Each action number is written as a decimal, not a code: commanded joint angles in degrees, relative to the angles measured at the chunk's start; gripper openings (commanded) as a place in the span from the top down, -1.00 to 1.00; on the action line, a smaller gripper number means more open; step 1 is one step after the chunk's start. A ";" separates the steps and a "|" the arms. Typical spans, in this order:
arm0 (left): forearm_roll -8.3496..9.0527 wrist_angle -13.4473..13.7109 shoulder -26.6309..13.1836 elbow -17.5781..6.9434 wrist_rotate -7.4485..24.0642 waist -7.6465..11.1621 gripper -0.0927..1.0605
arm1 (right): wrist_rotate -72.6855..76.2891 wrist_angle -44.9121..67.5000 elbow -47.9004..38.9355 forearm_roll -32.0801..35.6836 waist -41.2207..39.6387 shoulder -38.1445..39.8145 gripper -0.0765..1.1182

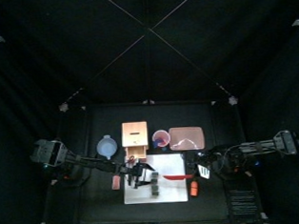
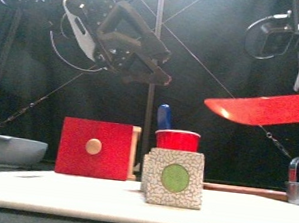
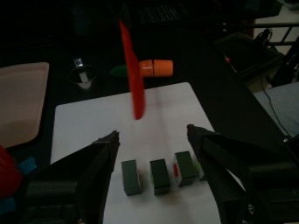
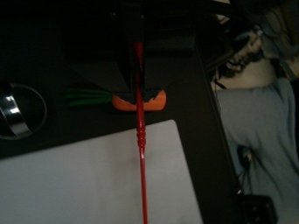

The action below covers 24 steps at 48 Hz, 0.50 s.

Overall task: Place sushi on board then cut the sushi with the knife then place the pieces on the plate
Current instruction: Cut the sushi into 4 pieces

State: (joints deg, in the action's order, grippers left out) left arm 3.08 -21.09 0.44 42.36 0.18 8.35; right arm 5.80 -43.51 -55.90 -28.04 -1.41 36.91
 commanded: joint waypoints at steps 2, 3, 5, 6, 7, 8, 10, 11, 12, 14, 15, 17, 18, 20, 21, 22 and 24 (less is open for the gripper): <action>0.00 -0.62 -0.26 -0.70 0.00 0.00 -0.81 | 17.31 0.62 0.53 5.71 1.93 1.58 0.25; 0.00 -0.62 -0.35 -0.70 0.00 0.00 -0.81 | 19.78 0.88 0.53 6.15 2.55 1.58 0.25; 0.00 -0.62 -0.53 -0.79 0.09 0.00 -0.81 | 24.61 1.58 0.44 6.77 3.60 1.58 0.25; 0.00 -0.62 -0.62 -0.79 0.09 0.00 -0.81 | 27.07 2.02 0.35 7.12 4.22 1.58 0.25; 0.00 -0.62 -0.70 -0.88 0.09 0.00 -0.81 | 29.44 2.55 0.26 7.29 4.75 1.58 0.25; 0.00 -0.62 -0.70 -0.88 0.09 0.00 -0.81 | 31.82 3.08 0.18 7.29 5.27 1.49 0.25; 0.00 -0.70 -0.88 -1.05 0.09 -0.09 -0.81 | 36.47 4.22 0.00 7.29 6.33 1.32 0.25; 0.00 -0.79 -0.97 -1.05 0.09 -0.09 -0.81 | 38.76 4.83 -0.09 7.29 6.77 1.23 0.25; 0.00 -0.88 -1.05 -1.05 0.09 -0.09 -0.81 | 42.10 5.80 -0.26 7.29 7.56 0.97 0.25; 0.00 -1.05 -1.14 -1.05 0.09 -0.09 -0.81 | 46.41 6.94 -0.35 7.56 8.61 0.70 0.25; 0.00 -1.05 -1.23 -1.05 0.09 -0.09 -0.81 | 48.25 7.47 -0.44 7.73 9.14 0.53 0.25; 0.00 -1.23 -1.32 -1.05 0.09 0.00 -0.81 | 51.59 8.53 -0.70 8.00 10.20 0.18 0.25; 0.00 -1.32 -1.41 -0.97 0.09 0.00 -0.81 | 53.17 8.96 -0.79 8.17 10.63 0.00 0.24; 0.00 -1.58 -1.49 -0.97 0.09 -0.09 -0.81 | 56.34 10.02 -1.23 8.70 11.95 -0.44 0.24; 0.00 -1.67 -1.58 -0.97 0.09 0.00 -0.81 | 57.74 10.55 -1.49 9.14 12.57 -0.62 0.24; 0.00 -1.76 -1.58 -0.97 0.18 0.00 -0.81 | 58.97 11.07 -1.85 9.40 13.27 -0.88 0.23; 0.09 -1.76 -1.67 -0.88 0.18 0.00 -0.81 | 61.08 12.22 -2.46 9.67 14.41 -1.32 0.23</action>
State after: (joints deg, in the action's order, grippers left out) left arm 3.08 -22.15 -1.67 42.36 0.26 8.35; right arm 63.28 -33.57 -58.10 -18.98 10.63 36.12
